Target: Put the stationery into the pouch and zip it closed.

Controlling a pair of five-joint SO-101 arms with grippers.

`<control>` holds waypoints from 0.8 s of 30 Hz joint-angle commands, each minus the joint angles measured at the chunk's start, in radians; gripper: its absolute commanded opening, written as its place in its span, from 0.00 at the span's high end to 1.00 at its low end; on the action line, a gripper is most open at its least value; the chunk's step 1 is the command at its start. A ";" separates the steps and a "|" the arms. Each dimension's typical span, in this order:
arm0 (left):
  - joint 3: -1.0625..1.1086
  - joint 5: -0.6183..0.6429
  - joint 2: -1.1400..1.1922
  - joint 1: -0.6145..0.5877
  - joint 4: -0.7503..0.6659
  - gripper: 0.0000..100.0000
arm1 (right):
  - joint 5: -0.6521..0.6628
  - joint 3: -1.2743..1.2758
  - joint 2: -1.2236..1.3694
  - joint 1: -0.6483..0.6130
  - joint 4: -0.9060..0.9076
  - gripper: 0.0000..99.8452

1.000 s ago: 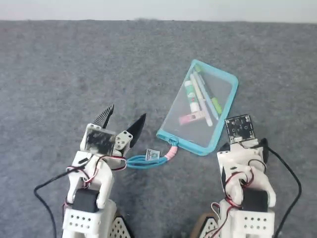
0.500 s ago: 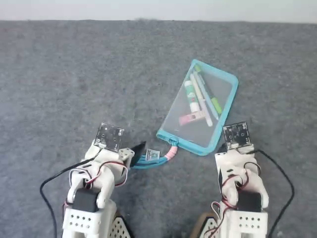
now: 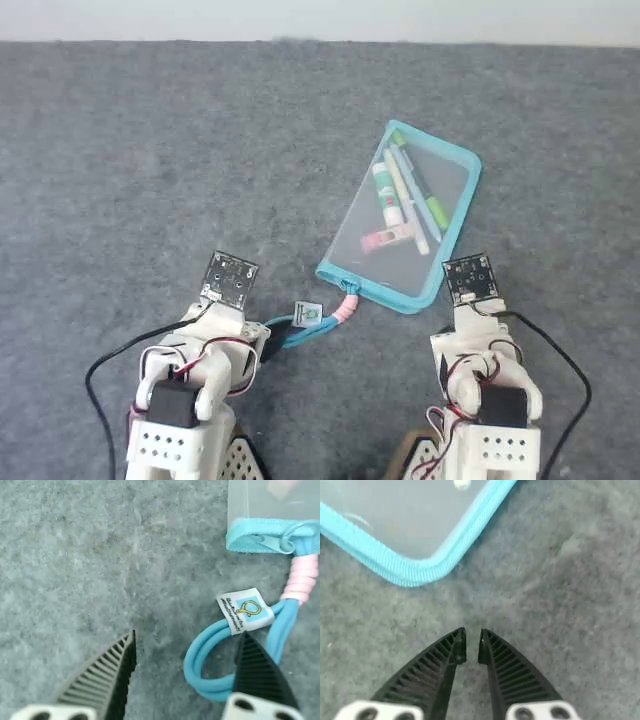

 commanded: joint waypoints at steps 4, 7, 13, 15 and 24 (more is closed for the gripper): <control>-0.010 -0.003 -0.020 -0.002 0.008 0.70 | -0.003 0.021 -0.016 0.005 0.016 0.94; -0.010 -0.003 -0.020 -0.002 0.008 0.70 | -0.003 0.021 -0.015 0.005 0.018 0.94; -0.010 -0.003 -0.020 0.000 0.008 0.70 | -0.003 0.021 -0.015 0.004 0.018 0.94; -0.010 -0.003 -0.020 -0.002 0.008 0.70 | -0.003 0.021 -0.015 0.002 0.018 0.94; -0.010 -0.003 -0.020 -0.002 0.008 0.70 | -0.003 0.021 -0.015 0.002 0.018 0.94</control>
